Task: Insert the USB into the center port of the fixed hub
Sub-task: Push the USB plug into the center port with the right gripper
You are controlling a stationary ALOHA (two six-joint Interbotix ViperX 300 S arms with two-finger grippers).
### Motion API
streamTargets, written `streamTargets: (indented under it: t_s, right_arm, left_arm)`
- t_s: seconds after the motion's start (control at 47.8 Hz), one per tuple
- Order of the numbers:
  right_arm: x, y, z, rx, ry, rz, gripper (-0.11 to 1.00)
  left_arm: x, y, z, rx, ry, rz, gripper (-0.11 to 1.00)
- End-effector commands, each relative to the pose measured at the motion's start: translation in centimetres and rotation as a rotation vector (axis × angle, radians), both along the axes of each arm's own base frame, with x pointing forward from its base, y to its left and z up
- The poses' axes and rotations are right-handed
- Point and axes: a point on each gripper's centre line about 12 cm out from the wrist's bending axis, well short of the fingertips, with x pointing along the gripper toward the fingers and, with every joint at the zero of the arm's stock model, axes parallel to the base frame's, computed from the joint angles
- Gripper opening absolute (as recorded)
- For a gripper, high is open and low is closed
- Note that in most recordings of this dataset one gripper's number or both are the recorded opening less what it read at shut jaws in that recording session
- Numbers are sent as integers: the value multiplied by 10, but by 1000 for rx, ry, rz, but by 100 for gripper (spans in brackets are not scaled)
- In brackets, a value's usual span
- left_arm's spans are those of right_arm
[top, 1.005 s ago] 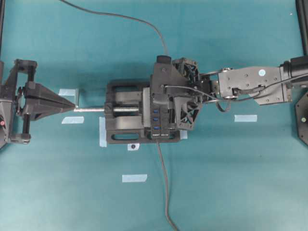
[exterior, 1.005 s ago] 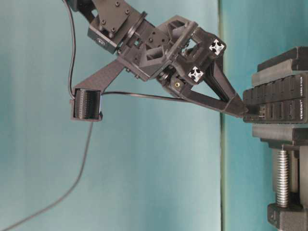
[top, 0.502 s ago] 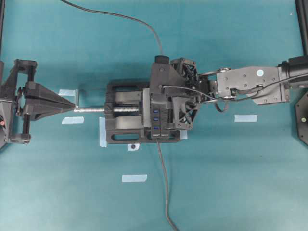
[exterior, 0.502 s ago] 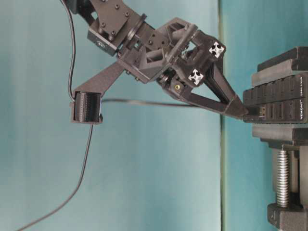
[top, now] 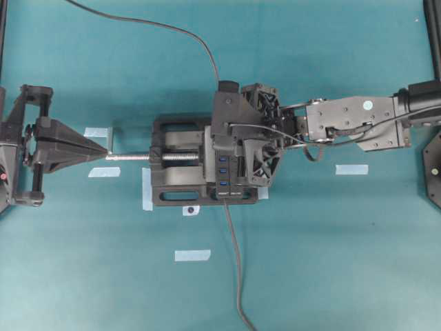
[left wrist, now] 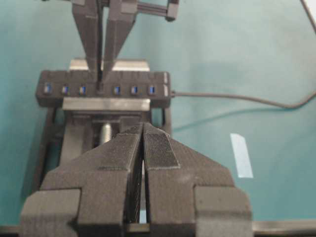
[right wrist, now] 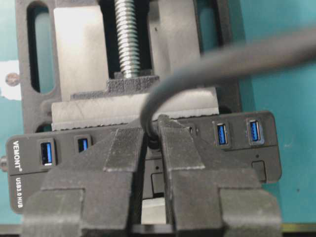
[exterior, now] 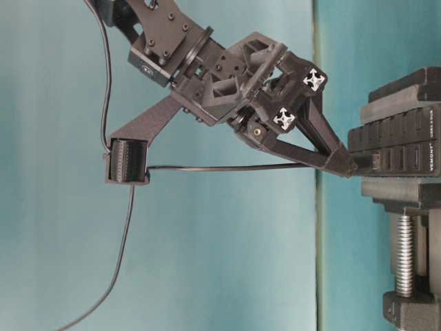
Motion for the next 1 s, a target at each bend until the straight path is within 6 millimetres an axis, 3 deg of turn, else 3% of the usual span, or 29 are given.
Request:
streamTargets:
  t_s: [0.0, 0.984]
  right_arm:
    - [0, 4, 1, 11, 1, -6, 10]
    - [-5, 7, -13, 18, 82, -16, 10]
  left_arm:
    - [2, 0, 5, -2, -15, -1, 0]
    - [2, 0, 5, -2, -15, -1, 0]
